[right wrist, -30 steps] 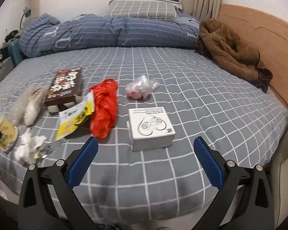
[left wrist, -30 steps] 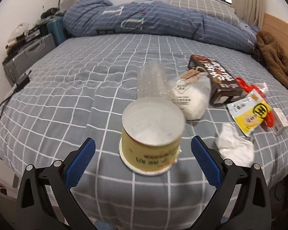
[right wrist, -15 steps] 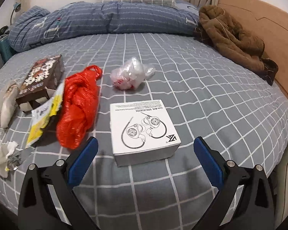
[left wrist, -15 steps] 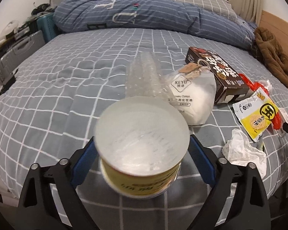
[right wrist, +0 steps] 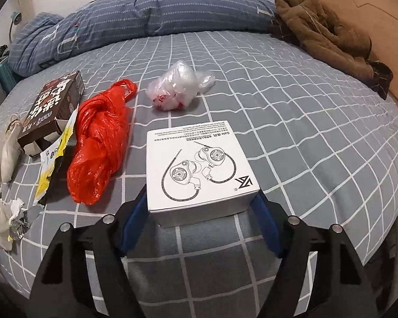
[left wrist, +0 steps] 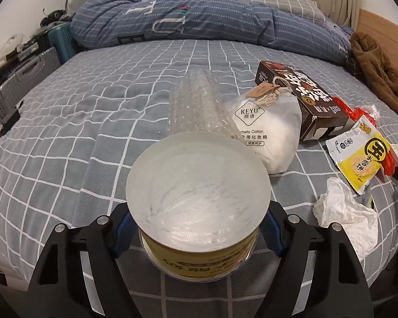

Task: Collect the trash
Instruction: 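Carry the yellow cup and white box off the bed toward the black bin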

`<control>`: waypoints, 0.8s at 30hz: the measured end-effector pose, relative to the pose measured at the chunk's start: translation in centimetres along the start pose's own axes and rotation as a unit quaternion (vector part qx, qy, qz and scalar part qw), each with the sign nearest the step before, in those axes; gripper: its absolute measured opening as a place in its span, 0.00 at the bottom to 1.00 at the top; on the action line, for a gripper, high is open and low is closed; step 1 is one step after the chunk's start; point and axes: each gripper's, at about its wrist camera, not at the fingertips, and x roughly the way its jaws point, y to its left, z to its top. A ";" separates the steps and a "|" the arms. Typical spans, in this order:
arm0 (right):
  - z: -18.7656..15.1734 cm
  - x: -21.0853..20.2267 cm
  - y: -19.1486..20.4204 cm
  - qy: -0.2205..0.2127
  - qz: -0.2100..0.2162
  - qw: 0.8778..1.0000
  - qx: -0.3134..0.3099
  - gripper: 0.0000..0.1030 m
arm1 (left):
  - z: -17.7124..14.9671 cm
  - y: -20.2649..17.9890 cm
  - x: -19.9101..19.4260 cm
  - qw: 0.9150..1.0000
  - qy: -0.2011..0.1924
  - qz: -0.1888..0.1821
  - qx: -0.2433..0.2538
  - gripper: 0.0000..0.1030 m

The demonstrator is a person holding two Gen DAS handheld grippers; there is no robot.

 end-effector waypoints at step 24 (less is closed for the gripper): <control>0.9 -8.0 2.7 -0.045 0.009 0.998 -0.031 0.68 | 0.9 -0.7 -4.3 1.000 -0.004 -0.010 -0.002 0.73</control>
